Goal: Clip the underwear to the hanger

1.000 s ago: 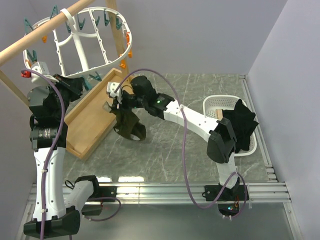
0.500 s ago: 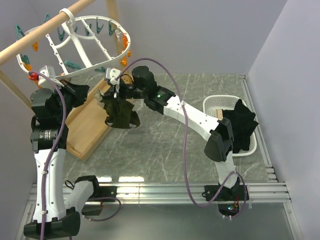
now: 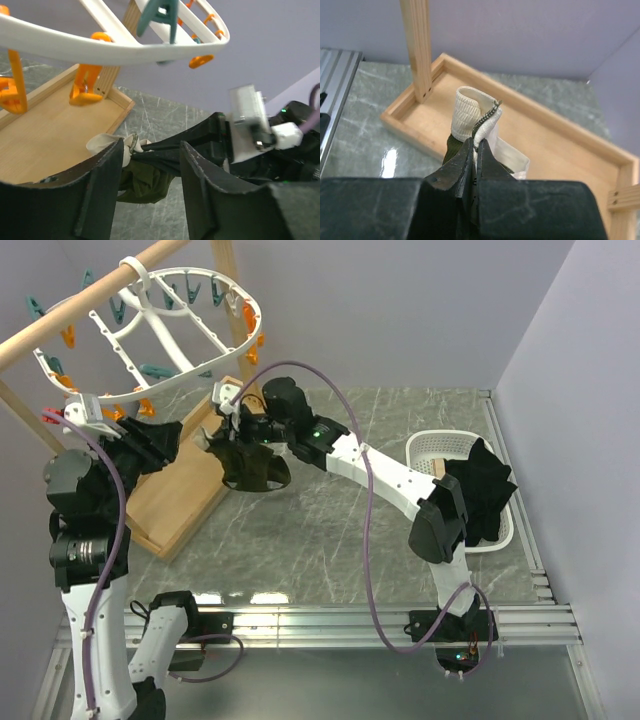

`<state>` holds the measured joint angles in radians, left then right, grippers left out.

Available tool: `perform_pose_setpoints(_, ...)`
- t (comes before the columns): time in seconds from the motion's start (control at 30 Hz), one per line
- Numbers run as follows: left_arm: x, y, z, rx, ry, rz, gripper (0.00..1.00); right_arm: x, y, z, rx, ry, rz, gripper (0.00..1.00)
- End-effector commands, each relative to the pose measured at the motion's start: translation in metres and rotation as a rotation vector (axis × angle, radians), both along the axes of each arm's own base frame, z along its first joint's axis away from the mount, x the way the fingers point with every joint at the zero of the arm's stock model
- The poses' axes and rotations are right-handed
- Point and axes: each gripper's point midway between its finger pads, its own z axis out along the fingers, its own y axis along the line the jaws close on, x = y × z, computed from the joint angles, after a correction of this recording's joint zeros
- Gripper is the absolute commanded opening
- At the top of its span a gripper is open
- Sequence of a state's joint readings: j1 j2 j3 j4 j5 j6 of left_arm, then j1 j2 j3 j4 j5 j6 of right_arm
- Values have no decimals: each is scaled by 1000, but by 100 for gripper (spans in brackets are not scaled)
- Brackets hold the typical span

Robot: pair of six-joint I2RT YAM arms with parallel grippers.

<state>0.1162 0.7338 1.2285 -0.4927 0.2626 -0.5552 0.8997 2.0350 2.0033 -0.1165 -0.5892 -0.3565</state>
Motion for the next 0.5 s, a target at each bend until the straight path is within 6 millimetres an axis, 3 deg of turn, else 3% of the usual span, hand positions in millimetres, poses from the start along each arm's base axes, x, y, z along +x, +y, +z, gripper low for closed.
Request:
perform_pose_setpoints(0.0,-14,-9,-1,46,-3,-54,55,-4,-32,-30,-113,80,-27,0)
perform_pose_setpoints(0.03,-18,-10,3,50,-22,-62,56,-9,-48,-21,-116,62,-45,0)
perform_pose_setpoints(0.07,-22,-14,7,51,-38,-77,60,-10,-60,-31,-145,64,-59,0)
perform_pose_setpoints(0.1,-27,-15,14,53,-63,-79,61,-14,-78,-66,-224,88,-80,0)
perform_pose_setpoints(0.13,-28,-16,15,46,-65,-85,63,-14,-96,-62,-234,78,-106,0)
perform_pose_setpoints(0.17,-28,-18,19,25,-63,-91,63,-17,-108,-85,-292,97,-116,0)
perform_pose_setpoints(0.23,-25,-18,27,16,-77,-94,61,-19,-127,-108,-377,127,-146,2)
perform_pose_setpoints(0.3,-19,-17,42,15,-102,-101,56,-19,-137,-140,-465,164,-162,24)
perform_pose_setpoints(0.33,-17,-18,52,18,-130,-108,53,-15,-139,-147,-481,173,-193,43)
perform_pose_setpoints(0.43,-11,-22,75,0,-169,-135,48,-13,-137,-145,-455,215,-216,79)
perform_pose_setpoints(0.47,-8,-22,87,-5,-194,-137,46,-12,-136,-141,-440,214,-219,85)
